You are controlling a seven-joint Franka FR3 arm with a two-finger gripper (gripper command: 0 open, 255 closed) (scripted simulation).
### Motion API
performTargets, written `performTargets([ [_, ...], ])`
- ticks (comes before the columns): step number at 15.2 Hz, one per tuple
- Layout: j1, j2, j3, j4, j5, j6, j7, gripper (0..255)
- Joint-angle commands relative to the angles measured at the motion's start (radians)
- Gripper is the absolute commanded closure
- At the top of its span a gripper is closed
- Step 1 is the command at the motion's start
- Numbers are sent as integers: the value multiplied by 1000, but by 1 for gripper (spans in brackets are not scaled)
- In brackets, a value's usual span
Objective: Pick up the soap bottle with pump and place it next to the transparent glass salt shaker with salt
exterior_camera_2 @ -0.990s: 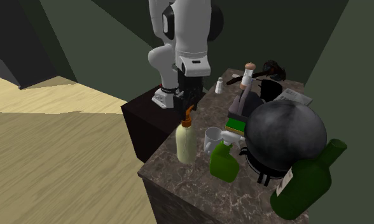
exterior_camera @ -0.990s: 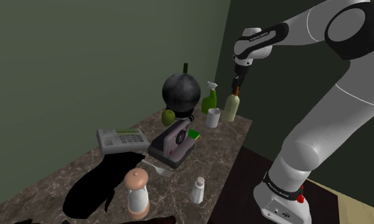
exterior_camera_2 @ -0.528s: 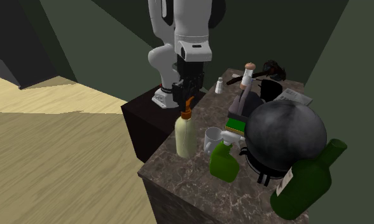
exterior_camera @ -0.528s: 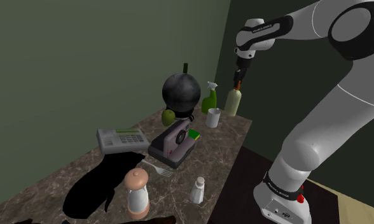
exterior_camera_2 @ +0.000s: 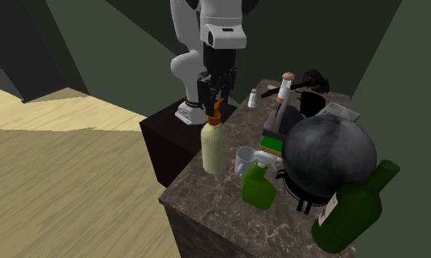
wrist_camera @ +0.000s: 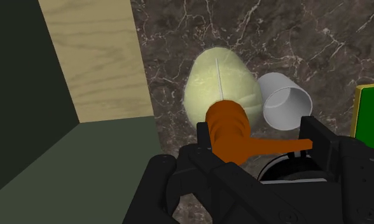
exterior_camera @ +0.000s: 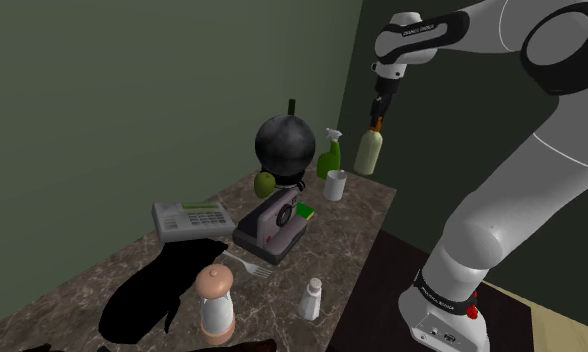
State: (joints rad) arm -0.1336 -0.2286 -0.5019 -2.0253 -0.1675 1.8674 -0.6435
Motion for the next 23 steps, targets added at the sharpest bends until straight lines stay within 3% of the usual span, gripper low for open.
performTargets([
  [1, 1, -1, 2, 25, 1, -26, -2, 255],
  [23, 11, 53, 7, 374, 33, -324, -38, 255],
])
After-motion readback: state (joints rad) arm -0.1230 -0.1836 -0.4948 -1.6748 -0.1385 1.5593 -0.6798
